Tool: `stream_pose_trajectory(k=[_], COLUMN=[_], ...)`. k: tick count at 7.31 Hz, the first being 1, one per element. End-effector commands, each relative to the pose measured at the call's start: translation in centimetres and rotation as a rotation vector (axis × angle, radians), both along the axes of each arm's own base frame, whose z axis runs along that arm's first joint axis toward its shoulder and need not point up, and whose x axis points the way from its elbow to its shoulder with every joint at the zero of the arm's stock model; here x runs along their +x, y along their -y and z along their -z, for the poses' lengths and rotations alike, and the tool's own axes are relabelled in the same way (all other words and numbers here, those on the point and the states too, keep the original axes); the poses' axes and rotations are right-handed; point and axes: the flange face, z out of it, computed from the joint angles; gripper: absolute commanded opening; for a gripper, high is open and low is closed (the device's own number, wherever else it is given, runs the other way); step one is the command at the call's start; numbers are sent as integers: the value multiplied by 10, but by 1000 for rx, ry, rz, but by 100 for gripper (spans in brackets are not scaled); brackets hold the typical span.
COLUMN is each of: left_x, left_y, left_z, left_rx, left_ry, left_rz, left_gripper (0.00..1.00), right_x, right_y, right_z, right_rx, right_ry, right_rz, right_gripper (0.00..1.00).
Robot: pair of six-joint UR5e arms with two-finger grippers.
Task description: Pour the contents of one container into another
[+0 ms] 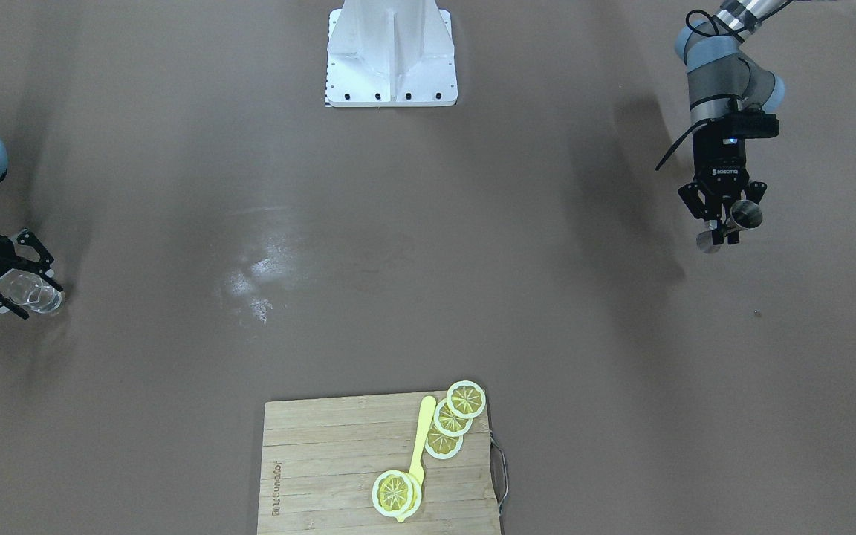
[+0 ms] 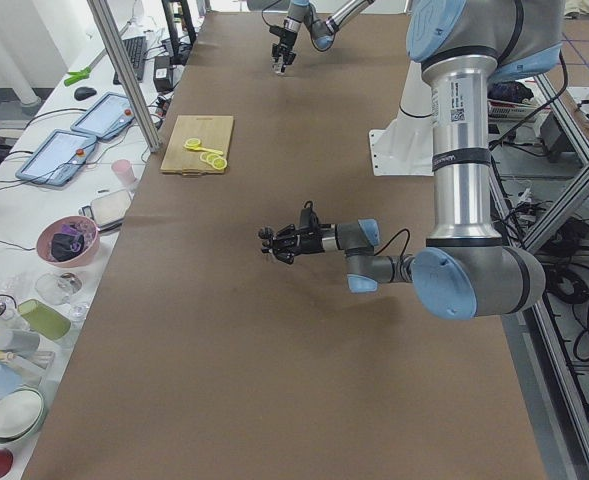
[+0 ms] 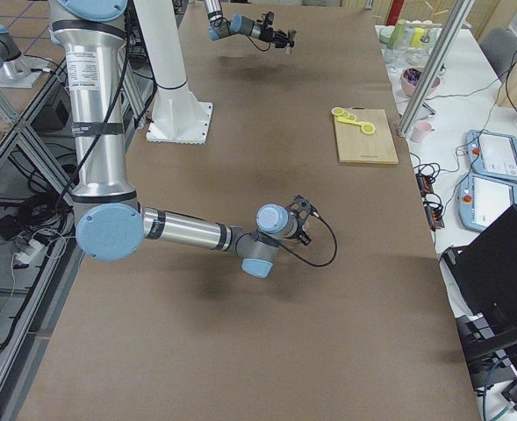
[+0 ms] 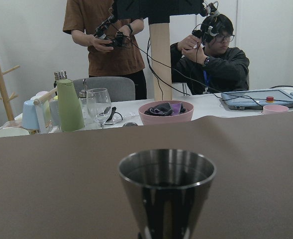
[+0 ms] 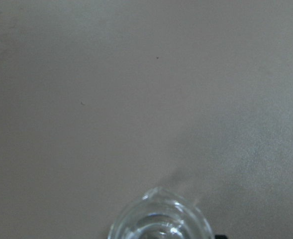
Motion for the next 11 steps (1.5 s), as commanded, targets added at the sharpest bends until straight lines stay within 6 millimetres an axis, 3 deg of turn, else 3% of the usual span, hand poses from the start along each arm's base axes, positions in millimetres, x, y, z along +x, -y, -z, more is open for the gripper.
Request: stream_pose_trajectory(k=[1, 4, 8, 9, 11], left_x=[3, 21, 30, 31, 32], left_y=[-2, 2, 4, 3, 2], left_z=[-5, -17, -19, -19, -19], left_rx=[2, 6, 0, 0, -1], left_ry=[-1, 16, -10, -10, -7], left_rz=[3, 20, 24, 21, 19], left_gripper=[0, 0, 0, 0, 0], right_x=[0, 4, 44, 53, 75], right_y=[0, -5, -63, -68, -64], right_z=[0, 6, 0, -5, 6], right_rx=[2, 6, -25, -55, -194], right_ry=[-1, 8, -2, -6, -23], right_rz=[-2, -1, 5, 14, 35], right_gripper=[100, 100, 100, 100, 100])
